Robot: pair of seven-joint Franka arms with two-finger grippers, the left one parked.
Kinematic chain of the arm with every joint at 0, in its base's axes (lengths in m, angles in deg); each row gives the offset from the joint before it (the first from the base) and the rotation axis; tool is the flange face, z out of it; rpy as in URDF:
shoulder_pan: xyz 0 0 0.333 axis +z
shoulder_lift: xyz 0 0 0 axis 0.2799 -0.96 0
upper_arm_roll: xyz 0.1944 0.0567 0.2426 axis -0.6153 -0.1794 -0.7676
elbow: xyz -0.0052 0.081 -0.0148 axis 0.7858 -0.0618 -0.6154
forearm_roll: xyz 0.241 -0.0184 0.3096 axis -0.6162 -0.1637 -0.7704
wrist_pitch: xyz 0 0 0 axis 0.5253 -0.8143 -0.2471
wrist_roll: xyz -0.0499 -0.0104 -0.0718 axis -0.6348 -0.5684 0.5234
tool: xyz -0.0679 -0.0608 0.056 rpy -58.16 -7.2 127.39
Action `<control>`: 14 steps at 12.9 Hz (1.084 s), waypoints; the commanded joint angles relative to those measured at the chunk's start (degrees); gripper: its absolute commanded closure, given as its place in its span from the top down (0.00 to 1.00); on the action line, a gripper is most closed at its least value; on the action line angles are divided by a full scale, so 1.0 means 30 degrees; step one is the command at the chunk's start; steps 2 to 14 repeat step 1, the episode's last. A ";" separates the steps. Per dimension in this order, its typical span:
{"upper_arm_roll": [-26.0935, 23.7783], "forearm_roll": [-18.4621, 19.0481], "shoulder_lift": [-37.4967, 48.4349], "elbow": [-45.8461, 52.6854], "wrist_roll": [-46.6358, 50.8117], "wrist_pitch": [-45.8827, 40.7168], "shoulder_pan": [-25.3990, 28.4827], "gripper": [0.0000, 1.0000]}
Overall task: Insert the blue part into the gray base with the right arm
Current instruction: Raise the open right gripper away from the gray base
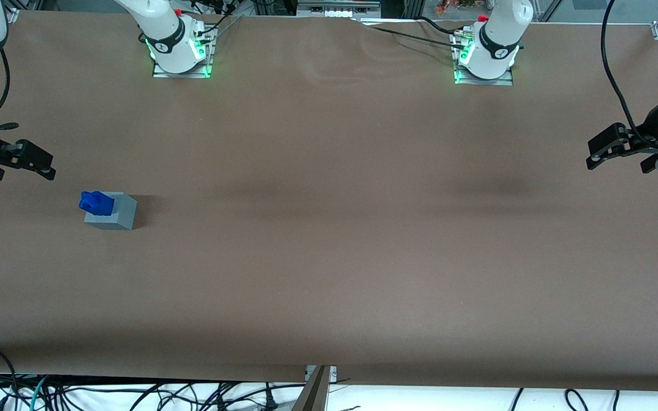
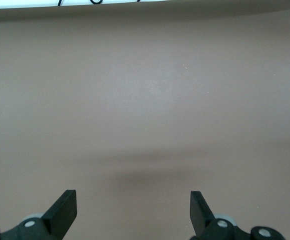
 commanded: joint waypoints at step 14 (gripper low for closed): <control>-0.0354 0.0232 -0.0141 0.0442 -0.0316 -0.0307 -0.0453 0.99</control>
